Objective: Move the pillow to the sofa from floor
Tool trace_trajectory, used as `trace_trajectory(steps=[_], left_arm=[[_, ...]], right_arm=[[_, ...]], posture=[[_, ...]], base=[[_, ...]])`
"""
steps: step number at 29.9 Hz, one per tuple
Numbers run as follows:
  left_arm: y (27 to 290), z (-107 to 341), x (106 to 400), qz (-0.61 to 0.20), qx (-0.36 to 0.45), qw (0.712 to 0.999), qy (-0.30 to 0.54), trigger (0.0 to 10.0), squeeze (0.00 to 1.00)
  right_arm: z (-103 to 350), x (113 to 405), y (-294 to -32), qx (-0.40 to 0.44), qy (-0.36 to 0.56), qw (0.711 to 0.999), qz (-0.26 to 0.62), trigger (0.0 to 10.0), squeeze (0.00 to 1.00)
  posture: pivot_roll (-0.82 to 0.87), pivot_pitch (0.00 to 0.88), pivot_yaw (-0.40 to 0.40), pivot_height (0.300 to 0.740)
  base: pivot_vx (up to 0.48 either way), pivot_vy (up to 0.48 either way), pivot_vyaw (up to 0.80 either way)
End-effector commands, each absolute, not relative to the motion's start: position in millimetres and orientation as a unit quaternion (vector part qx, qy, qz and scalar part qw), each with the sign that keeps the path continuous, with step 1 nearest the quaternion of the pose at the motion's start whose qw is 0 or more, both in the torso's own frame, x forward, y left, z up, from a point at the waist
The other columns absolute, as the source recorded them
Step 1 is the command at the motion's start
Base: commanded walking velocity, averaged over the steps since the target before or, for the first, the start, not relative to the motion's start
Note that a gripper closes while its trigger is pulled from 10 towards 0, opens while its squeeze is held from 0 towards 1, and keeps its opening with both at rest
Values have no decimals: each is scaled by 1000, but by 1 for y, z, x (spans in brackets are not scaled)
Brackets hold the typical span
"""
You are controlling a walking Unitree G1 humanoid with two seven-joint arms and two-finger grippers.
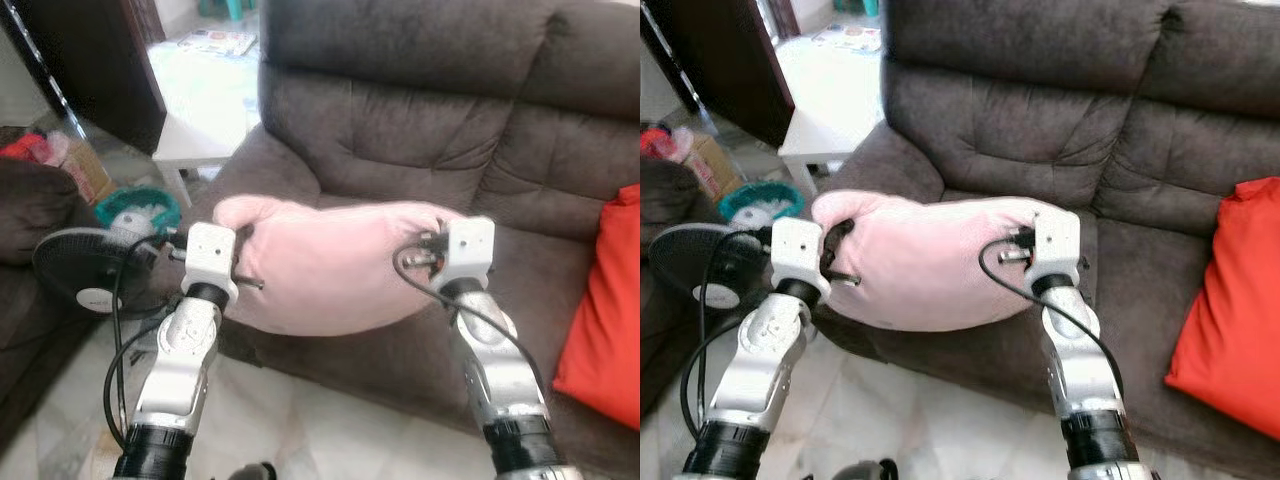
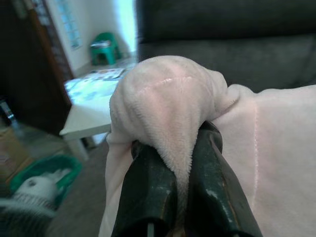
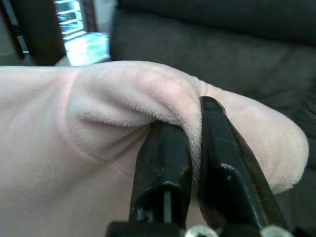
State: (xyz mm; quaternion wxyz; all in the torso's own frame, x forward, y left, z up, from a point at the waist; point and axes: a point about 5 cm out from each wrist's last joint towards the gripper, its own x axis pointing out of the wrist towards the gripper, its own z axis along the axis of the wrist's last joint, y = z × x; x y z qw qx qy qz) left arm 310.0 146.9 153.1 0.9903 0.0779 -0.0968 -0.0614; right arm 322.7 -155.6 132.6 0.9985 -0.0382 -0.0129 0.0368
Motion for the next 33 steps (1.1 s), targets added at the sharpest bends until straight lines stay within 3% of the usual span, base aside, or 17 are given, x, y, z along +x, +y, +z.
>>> trace_trajectory(steps=[1, 28, 33], left_arm=[[152, 171, 310, -45, 75, 987, -137, 10000, 0], [155, 174, 313, -40, 78, 986, -140, 10000, 0], [150, 169, 311, -70, 74, 987, -127, 10000, 0]], right_arm=[[151, 324, -149, -38, -59, 996, 50, 10000, 0], [150, 324, -150, -33, -52, 997, 50, 10000, 0], [150, 325, -143, -40, -40, 996, 72, 10000, 0]], posture=[[148, 77, -30, 740], [146, 75, -28, 740], [145, 77, -31, 740]], base=[[285, 0, 0], [288, 0, 0], [0, 0, 0]])
